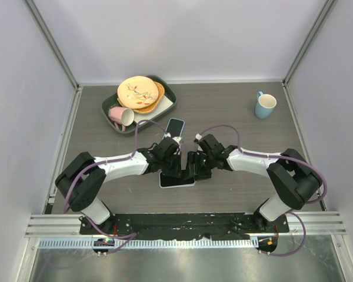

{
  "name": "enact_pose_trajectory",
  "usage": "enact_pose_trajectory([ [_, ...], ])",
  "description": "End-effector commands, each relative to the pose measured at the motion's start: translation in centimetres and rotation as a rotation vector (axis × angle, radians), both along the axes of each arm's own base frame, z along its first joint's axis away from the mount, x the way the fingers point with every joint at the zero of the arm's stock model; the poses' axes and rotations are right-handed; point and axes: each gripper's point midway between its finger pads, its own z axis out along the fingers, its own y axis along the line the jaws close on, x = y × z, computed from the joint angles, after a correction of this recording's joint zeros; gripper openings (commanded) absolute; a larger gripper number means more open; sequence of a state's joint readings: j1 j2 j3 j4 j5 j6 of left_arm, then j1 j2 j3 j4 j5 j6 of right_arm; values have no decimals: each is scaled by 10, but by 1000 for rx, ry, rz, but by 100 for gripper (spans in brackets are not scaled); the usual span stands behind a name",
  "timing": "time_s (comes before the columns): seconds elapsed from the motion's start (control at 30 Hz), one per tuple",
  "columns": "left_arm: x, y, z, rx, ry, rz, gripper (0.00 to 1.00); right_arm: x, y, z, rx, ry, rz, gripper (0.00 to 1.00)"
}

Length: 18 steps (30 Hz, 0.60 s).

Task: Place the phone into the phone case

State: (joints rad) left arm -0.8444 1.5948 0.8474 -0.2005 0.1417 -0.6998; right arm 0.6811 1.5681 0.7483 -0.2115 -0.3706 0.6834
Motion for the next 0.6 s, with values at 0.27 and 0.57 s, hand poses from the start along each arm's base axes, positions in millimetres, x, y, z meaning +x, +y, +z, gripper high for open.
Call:
enact_pose_trajectory([
  [0.27, -12, 41, -36, 200, 27, 11, 0, 6, -94, -8, -474, -171, -68, 61],
  [0.57, -12, 38, -36, 191, 31, 10, 0, 14, -74, 31, -278, -303, -97, 59],
])
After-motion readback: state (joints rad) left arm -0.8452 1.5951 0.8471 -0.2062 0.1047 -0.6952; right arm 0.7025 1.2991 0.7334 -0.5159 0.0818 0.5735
